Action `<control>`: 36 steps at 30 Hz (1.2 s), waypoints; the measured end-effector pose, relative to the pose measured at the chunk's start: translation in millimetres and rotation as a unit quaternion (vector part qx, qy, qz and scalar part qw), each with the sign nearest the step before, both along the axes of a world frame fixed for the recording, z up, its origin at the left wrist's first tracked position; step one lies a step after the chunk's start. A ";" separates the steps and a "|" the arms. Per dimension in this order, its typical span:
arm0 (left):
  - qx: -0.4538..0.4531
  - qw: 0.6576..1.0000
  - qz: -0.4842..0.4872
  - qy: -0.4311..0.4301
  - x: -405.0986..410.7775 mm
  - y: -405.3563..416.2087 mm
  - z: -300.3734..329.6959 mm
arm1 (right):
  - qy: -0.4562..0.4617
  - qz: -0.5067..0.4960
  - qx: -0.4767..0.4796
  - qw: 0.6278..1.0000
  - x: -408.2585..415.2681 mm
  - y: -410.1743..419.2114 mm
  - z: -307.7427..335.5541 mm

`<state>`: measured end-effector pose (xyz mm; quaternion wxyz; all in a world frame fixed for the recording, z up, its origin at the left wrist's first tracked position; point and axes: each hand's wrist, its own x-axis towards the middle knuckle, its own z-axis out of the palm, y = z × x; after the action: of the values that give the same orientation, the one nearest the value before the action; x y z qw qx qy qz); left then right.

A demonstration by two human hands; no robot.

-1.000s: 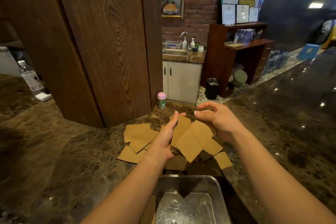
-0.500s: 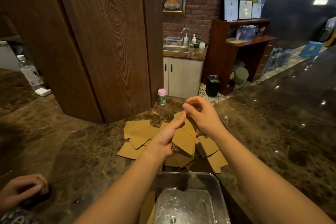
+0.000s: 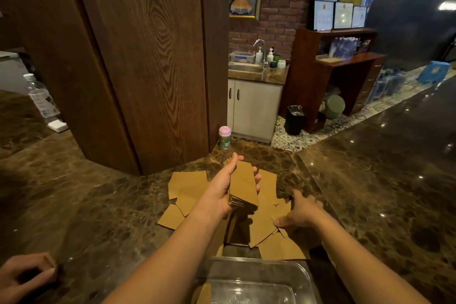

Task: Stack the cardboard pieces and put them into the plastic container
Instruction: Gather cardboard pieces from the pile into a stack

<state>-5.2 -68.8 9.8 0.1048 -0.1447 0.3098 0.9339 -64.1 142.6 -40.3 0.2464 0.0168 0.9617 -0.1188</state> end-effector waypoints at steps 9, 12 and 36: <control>-0.006 1.000 -0.016 0.006 -8.2 0.9 -8.7 | 0.030 -0.065 -0.293 0.953 -19.2 9.9 40.5; -0.007 1.000 -0.024 0.013 -7.3 -1.4 -9.0 | 0.034 -0.079 -0.391 0.916 -17.7 11.5 66.6; 0.052 0.994 -0.080 0.062 -0.1 12.7 4.2 | 0.301 0.129 -0.356 0.875 8.2 -80.2 86.3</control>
<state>-5.3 -56.2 14.0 0.1672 -0.0558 0.2776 0.9444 -55.9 62.4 46.0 -0.0520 -0.2327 0.8758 -0.4196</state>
